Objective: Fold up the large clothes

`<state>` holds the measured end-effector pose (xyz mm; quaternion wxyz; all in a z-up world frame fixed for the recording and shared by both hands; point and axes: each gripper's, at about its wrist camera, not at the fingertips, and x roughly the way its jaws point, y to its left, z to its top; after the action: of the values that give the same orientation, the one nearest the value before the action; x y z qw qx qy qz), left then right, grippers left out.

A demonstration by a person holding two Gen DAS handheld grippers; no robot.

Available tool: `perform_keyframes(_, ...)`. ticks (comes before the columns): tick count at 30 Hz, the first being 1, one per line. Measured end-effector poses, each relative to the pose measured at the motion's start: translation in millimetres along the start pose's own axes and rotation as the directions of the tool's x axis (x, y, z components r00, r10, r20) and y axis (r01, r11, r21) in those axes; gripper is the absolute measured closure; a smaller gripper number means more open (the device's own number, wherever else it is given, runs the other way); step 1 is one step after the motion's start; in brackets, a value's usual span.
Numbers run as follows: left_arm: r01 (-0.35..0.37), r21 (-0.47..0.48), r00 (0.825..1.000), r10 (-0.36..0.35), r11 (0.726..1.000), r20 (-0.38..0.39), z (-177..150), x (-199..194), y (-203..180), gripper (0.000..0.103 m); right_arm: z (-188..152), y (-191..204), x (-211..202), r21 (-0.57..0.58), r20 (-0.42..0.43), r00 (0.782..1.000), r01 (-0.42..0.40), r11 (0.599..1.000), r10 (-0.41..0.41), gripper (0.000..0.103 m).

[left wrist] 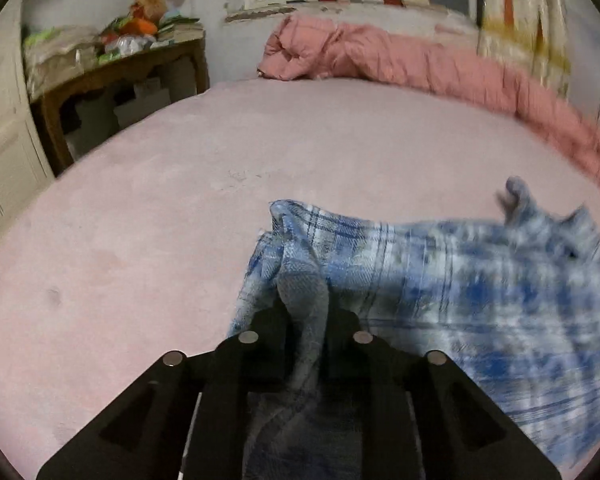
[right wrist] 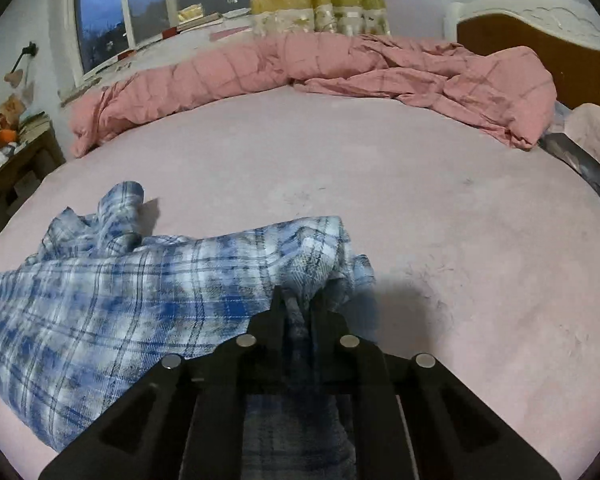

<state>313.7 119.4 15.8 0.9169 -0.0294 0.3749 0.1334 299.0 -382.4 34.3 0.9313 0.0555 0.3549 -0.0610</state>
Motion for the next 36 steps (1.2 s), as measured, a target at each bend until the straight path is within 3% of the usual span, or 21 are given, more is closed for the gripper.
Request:
perform_keyframes(3,-0.031,0.055,0.999,0.031,0.998,0.008,-3.3,-0.8,-10.4,0.082,-1.1,4.9,1.8,-0.024,-0.004,0.999,0.053,0.998,-0.053,0.079)
perform_keyframes(5,-0.026,0.046,0.997,0.023,0.999,0.069,-4.7,-14.2,-8.6,0.057,-1.4,4.8,-0.4,-0.021,0.000,0.998,0.066,0.998,-0.066,0.074)
perform_keyframes(6,-0.037,0.040,0.993,0.032,0.999,0.112,-4.9,-23.9,-7.7,0.048,-1.3,4.7,-6.3,-0.016,0.022,0.996,0.082,0.997,-0.081,0.063)
perform_keyframes(7,-0.057,0.034,0.981,0.049,0.998,0.187,-6.2,-40.6,-7.7,0.033,-2.0,3.1,-13.0,-0.012,0.041,0.994,0.103,0.995,-0.103,0.043)
perform_keyframes(8,-0.063,0.034,0.965,0.052,0.997,0.259,-7.7,-56.7,-8.9,0.026,-1.6,3.3,-24.2,-0.008,0.084,0.986,0.145,0.989,-0.144,0.033)
perform_keyframes(9,-0.060,0.043,0.943,0.042,0.997,0.329,-10.1,-74.5,-11.8,0.025,-2.0,4.4,-38.2,-0.003,0.142,0.976,0.170,0.985,-0.168,0.020)
perform_keyframes(10,-0.044,0.065,0.925,0.016,0.997,0.379,-12.7,-90.8,-15.6,0.024,-2.6,7.0,-46.9,-0.003,0.179,0.970,0.171,0.985,-0.167,0.017)
perform_keyframes(13,0.097,0.133,0.903,-0.144,0.986,0.406,-25.2,-121.9,-27.8,0.015,-2.1,23.0,-79.0,-0.022,0.247,0.965,0.094,0.995,-0.086,0.015)
perform_keyframes(16,0.226,0.183,0.905,-0.276,0.957,0.323,-38.5,-130.8,-45.9,0.011,-2.9,48.2,-93.8,-0.061,0.213,0.967,-0.127,0.990,0.137,0.000)
perform_keyframes(18,0.296,0.192,0.912,-0.337,0.936,0.235,-44.0,-124.3,-58.4,0.010,-10.6,72.4,-90.0,-0.104,0.116,0.944,-0.297,0.949,0.308,0.000)
perform_keyframes(21,0.426,0.175,0.884,-0.449,0.888,0.127,-52.3,-110.3,-71.4,0.010,-24.8,100.7,-73.3,-0.135,-0.017,0.927,-0.373,0.918,0.375,0.000)
perform_keyframes(22,0.467,0.157,0.869,-0.485,0.870,0.099,-53.6,-105.5,-74.5,0.021,-29.2,108.0,-68.2,-0.134,-0.043,0.920,-0.392,0.910,0.390,0.000)
perform_keyframes(23,0.510,0.140,0.848,-0.523,0.849,0.081,-54.6,-102.5,-76.4,0.053,-31.6,110.8,-65.2,-0.124,-0.055,0.912,-0.411,0.903,0.407,0.003)
perform_keyframes(24,0.545,0.135,0.829,-0.556,0.828,0.061,-56.0,-101.0,-79.1,0.071,-33.6,111.4,-62.3,-0.094,-0.063,0.902,-0.432,0.897,0.427,0.023)
perform_keyframes(25,0.578,0.128,0.809,-0.587,0.806,0.037,-57.0,-99.1,-81.8,0.092,-33.5,110.2,-59.5,-0.072,-0.072,0.893,-0.449,0.890,0.445,0.050)
perform_keyframes(27,0.608,0.110,0.790,-0.613,0.786,0.016,-58.0,-95.7,-86.0,0.097,-35.3,109.0,-55.4,-0.011,-0.107,0.848,-0.523,0.852,0.519,0.077)
perform_keyframes(28,0.611,0.109,0.788,-0.616,0.784,0.009,-60.3,-95.4,-87.6,0.097,-36.4,108.4,-54.7,0.010,-0.104,0.836,-0.540,0.841,0.538,0.083)
perform_keyframes(30,0.578,0.133,0.814,-0.581,0.805,-0.014,-65.3,-95.5,-93.7,0.097,-41.4,110.2,-55.3,-0.018,-0.075,0.877,-0.478,0.878,0.475,0.083)
perform_keyframes(32,0.509,0.166,0.861,-0.502,0.845,-0.088,-71.1,-84.7,-109.0,0.097,-48.9,123.1,-46.3,-0.065,-0.099,0.907,-0.417,0.906,0.410,0.083)
perform_keyframes(34,0.475,0.183,0.879,-0.455,0.861,-0.141,-74.8,-74.6,-117.9,0.096,-57.0,130.8,-32.3,-0.079,-0.172,0.908,-0.400,0.913,0.383,0.083)
perform_keyframes(36,0.470,0.186,0.882,-0.451,0.863,-0.138,-73.9,-77.1,-118.9,0.096,-65.0,134.4,-16.9,-0.075,-0.217,0.905,-0.389,0.918,0.366,0.083)
